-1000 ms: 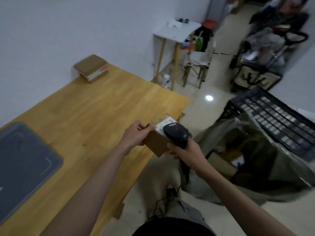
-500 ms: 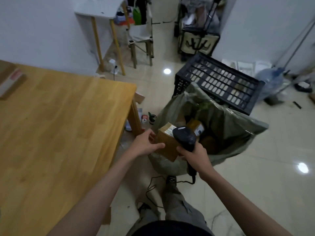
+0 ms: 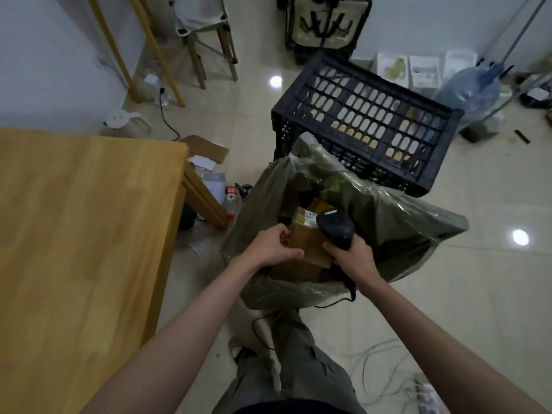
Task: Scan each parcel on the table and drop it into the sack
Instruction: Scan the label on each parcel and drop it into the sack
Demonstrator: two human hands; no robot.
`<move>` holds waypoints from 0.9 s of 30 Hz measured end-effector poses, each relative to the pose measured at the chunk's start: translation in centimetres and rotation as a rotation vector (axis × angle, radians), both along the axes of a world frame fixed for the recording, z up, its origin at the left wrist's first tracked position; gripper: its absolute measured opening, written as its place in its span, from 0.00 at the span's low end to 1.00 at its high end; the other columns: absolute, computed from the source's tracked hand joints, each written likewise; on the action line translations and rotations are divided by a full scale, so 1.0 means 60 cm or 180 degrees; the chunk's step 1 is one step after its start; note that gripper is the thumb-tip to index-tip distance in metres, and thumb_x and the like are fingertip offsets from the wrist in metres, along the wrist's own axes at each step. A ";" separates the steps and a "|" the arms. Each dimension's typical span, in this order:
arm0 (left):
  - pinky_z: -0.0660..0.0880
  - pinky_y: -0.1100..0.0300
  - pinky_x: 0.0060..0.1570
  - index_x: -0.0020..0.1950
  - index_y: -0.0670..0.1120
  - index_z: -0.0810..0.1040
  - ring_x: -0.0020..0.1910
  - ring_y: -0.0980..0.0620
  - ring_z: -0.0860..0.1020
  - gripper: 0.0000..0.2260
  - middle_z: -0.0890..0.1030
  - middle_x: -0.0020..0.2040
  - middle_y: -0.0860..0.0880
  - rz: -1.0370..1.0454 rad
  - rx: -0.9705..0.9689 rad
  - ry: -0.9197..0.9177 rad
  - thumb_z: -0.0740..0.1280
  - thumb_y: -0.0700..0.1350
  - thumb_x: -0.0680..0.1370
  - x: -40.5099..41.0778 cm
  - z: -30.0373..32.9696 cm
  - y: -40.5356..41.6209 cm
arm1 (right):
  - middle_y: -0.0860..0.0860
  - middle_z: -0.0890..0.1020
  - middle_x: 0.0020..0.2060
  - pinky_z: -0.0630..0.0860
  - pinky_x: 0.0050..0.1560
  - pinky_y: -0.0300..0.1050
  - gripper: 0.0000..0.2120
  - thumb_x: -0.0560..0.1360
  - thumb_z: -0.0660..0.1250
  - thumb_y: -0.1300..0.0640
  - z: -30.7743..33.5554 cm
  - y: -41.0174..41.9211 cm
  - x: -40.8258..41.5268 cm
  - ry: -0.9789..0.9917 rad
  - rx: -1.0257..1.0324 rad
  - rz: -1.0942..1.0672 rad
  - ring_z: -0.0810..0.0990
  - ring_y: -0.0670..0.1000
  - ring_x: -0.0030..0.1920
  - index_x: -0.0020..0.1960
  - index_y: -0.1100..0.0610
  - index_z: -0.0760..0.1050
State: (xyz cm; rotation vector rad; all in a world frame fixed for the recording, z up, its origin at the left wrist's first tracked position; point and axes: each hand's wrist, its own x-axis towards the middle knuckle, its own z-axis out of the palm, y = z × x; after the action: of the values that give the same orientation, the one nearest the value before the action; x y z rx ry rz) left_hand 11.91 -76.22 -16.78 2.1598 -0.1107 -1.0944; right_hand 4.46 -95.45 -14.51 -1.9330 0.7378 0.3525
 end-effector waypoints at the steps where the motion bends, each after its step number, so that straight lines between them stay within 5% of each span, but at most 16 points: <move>1: 0.73 0.59 0.50 0.64 0.49 0.71 0.54 0.52 0.77 0.27 0.78 0.58 0.50 0.0088 -0.0009 0.0029 0.76 0.56 0.71 0.010 -0.016 -0.012 | 0.52 0.83 0.46 0.80 0.55 0.58 0.09 0.75 0.74 0.54 -0.012 -0.010 0.015 0.0000 -0.0057 0.0049 0.83 0.58 0.51 0.50 0.49 0.75; 5: 0.75 0.60 0.50 0.73 0.53 0.61 0.55 0.49 0.79 0.39 0.78 0.59 0.47 0.0601 -0.0152 0.0185 0.79 0.53 0.68 0.040 -0.070 -0.053 | 0.55 0.82 0.46 0.74 0.46 0.46 0.08 0.73 0.74 0.60 -0.057 -0.036 0.068 -0.0008 -0.0340 0.0442 0.81 0.57 0.49 0.49 0.56 0.77; 10: 0.75 0.57 0.59 0.74 0.51 0.58 0.63 0.49 0.75 0.46 0.75 0.65 0.48 0.0914 -0.0225 0.0378 0.79 0.54 0.63 0.059 -0.125 -0.086 | 0.57 0.83 0.49 0.78 0.50 0.52 0.12 0.72 0.74 0.64 -0.100 -0.054 0.123 -0.0048 -0.0562 0.1015 0.81 0.58 0.51 0.54 0.63 0.79; 16: 0.72 0.46 0.67 0.75 0.64 0.50 0.70 0.47 0.70 0.56 0.69 0.71 0.50 0.1282 -0.0124 0.0241 0.81 0.60 0.55 0.039 -0.221 -0.127 | 0.57 0.78 0.63 0.76 0.62 0.52 0.22 0.71 0.74 0.60 -0.148 -0.059 0.159 0.0175 -0.0530 0.1418 0.79 0.59 0.61 0.64 0.57 0.78; 19: 0.67 0.54 0.70 0.77 0.53 0.54 0.71 0.47 0.68 0.52 0.66 0.71 0.48 0.1010 -0.0076 0.0289 0.81 0.52 0.61 0.033 -0.206 -0.161 | 0.56 0.74 0.67 0.71 0.62 0.43 0.23 0.74 0.75 0.56 -0.163 -0.063 0.164 0.0371 -0.0537 0.1323 0.76 0.57 0.65 0.67 0.57 0.77; 22: 0.53 0.66 0.68 0.80 0.48 0.54 0.76 0.49 0.56 0.47 0.51 0.77 0.47 0.0674 -0.0056 0.0458 0.78 0.48 0.68 0.041 -0.219 -0.181 | 0.56 0.81 0.58 0.71 0.53 0.41 0.20 0.75 0.73 0.55 -0.175 -0.071 0.163 0.0609 -0.0508 0.1093 0.80 0.55 0.60 0.65 0.60 0.77; 25: 0.45 0.62 0.73 0.80 0.51 0.54 0.79 0.46 0.48 0.48 0.47 0.80 0.48 0.0174 0.0203 0.0412 0.77 0.54 0.67 0.062 -0.234 -0.183 | 0.54 0.81 0.52 0.71 0.49 0.42 0.15 0.76 0.72 0.59 -0.173 -0.082 0.157 0.0793 -0.0542 0.0928 0.79 0.54 0.54 0.61 0.62 0.77; 27: 0.51 0.50 0.78 0.81 0.49 0.53 0.79 0.44 0.49 0.48 0.48 0.81 0.46 -0.0229 0.0446 0.0442 0.76 0.57 0.67 0.082 -0.230 -0.178 | 0.57 0.81 0.55 0.70 0.50 0.42 0.16 0.76 0.72 0.60 -0.173 -0.090 0.149 0.0851 -0.0563 0.0868 0.80 0.57 0.58 0.62 0.62 0.76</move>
State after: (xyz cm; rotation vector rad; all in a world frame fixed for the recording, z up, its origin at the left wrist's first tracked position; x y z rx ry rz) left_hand 16.81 -86.93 -30.59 2.2092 -0.0501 -1.3250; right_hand 13.42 -100.88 -24.92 -2.1861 0.6942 0.7463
